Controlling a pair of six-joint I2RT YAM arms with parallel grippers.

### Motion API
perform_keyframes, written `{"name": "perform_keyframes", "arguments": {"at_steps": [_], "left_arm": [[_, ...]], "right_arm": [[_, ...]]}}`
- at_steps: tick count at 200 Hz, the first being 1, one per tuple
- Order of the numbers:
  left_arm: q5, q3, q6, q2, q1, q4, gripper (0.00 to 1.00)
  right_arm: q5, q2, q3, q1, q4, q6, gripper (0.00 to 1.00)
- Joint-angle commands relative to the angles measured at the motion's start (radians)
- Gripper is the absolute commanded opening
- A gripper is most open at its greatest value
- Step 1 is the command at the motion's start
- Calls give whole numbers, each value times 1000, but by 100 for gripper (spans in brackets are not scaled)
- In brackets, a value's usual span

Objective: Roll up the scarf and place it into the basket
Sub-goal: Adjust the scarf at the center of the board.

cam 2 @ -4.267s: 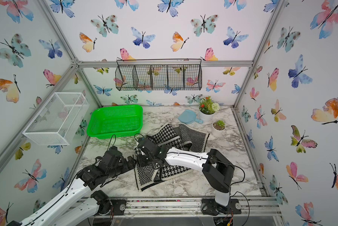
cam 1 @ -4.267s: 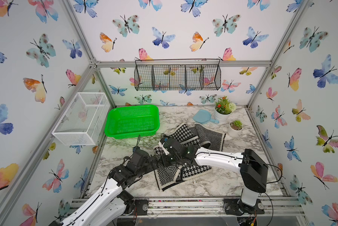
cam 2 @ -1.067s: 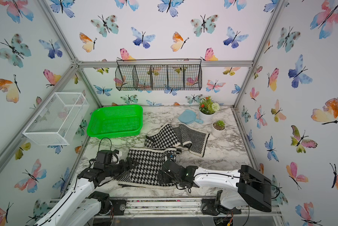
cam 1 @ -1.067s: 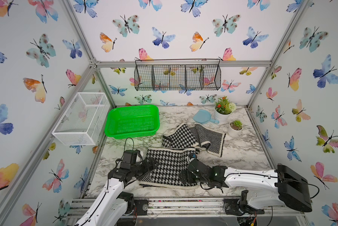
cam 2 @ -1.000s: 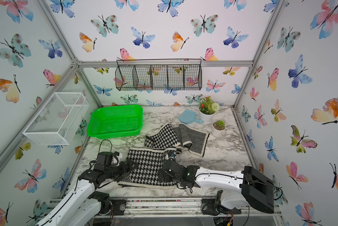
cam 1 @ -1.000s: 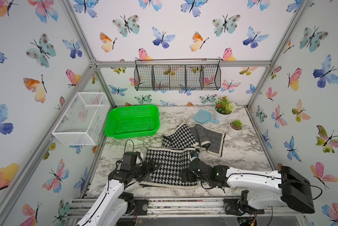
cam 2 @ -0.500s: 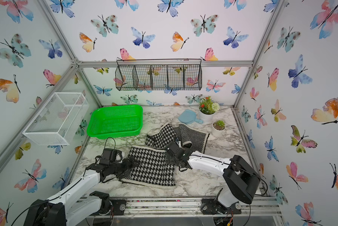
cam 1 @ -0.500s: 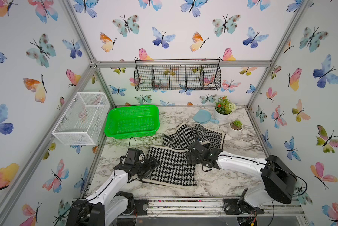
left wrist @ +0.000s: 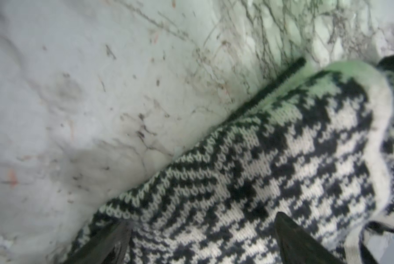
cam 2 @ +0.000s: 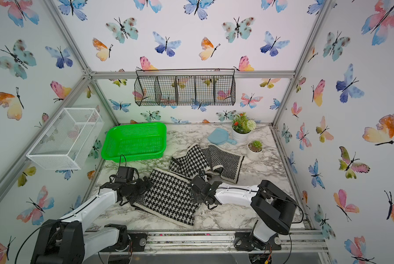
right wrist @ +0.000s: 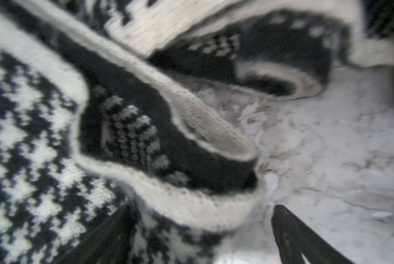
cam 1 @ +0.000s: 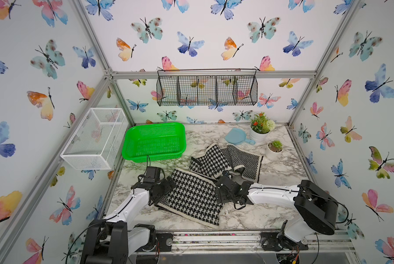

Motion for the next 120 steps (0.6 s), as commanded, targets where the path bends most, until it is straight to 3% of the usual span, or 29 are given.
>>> {"name": "perform_keyframes", "arguments": {"at_steps": [1, 29, 65, 99, 120], "left_arm": [[-68, 50, 57, 118, 43, -3, 98], [-100, 157, 96, 193, 71, -30, 98], [-125, 272, 128, 161, 89, -120, 98], [33, 181, 115, -30, 87, -131, 98], [167, 87, 98, -144, 81, -113, 98]], "right_arm": [[-48, 56, -10, 74, 47, 80, 98], [-50, 103, -2, 168, 96, 152, 98], [-8, 93, 29, 199, 63, 155, 98], [161, 18, 64, 194, -40, 90, 98], [190, 23, 96, 147, -108, 44, 98]]}}
